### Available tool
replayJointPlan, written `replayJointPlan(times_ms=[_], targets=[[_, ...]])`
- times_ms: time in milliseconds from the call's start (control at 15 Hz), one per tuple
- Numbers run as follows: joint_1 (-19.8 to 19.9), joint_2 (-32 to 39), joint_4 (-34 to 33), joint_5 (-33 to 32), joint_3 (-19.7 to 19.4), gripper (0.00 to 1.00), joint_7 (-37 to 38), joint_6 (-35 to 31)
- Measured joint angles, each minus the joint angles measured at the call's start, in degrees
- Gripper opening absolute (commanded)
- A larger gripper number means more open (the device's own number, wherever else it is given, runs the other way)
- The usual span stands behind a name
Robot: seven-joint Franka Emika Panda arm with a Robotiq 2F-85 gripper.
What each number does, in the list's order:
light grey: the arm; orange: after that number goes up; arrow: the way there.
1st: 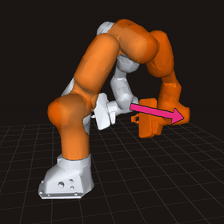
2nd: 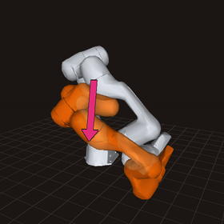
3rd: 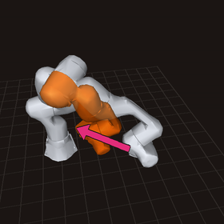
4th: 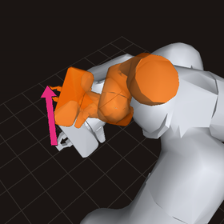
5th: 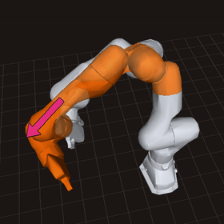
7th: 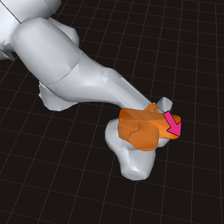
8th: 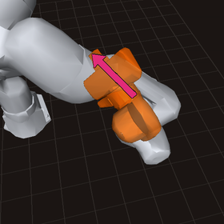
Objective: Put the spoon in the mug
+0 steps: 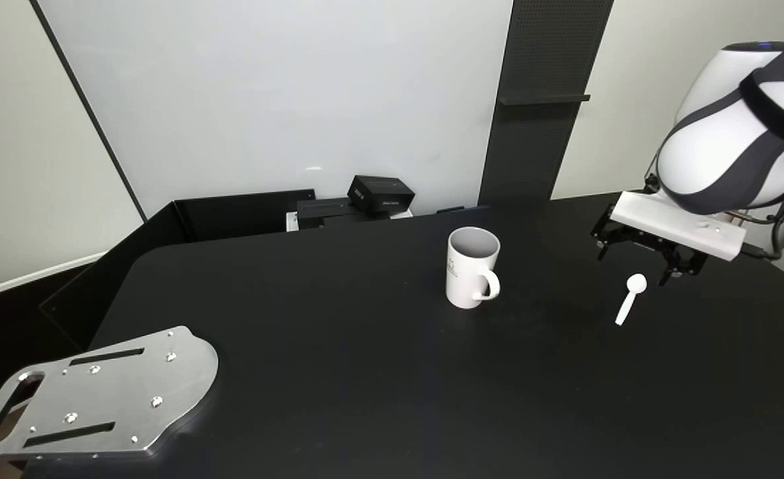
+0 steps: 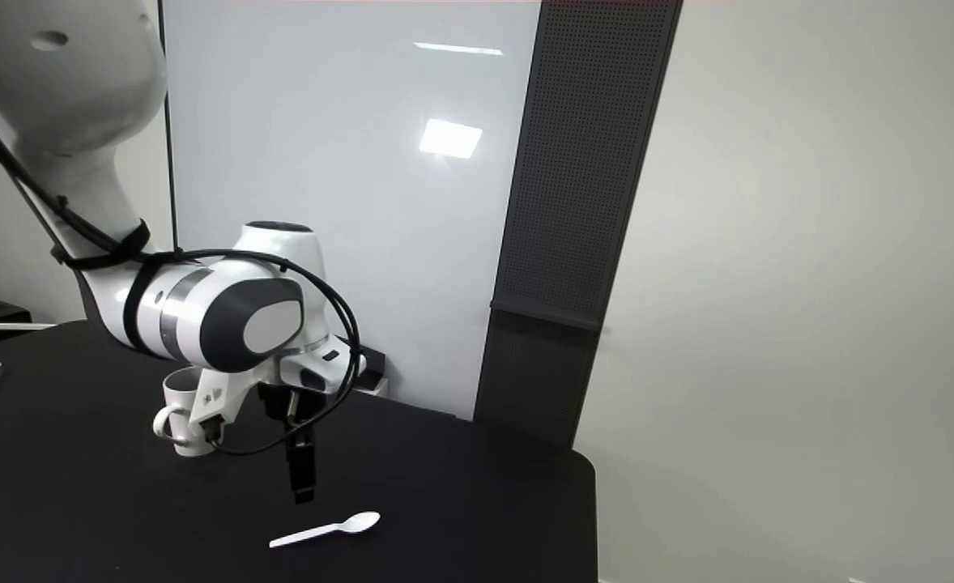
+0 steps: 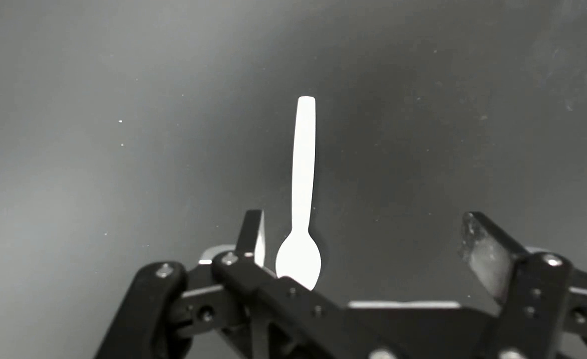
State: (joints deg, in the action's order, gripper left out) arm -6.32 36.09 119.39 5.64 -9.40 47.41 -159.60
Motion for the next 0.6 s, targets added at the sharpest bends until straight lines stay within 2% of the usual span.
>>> replayJointPlan(times_ms=[600], targets=[[-1.0,1.0,-0.5,0.0,-1.1,1.00,1.0,0.0]])
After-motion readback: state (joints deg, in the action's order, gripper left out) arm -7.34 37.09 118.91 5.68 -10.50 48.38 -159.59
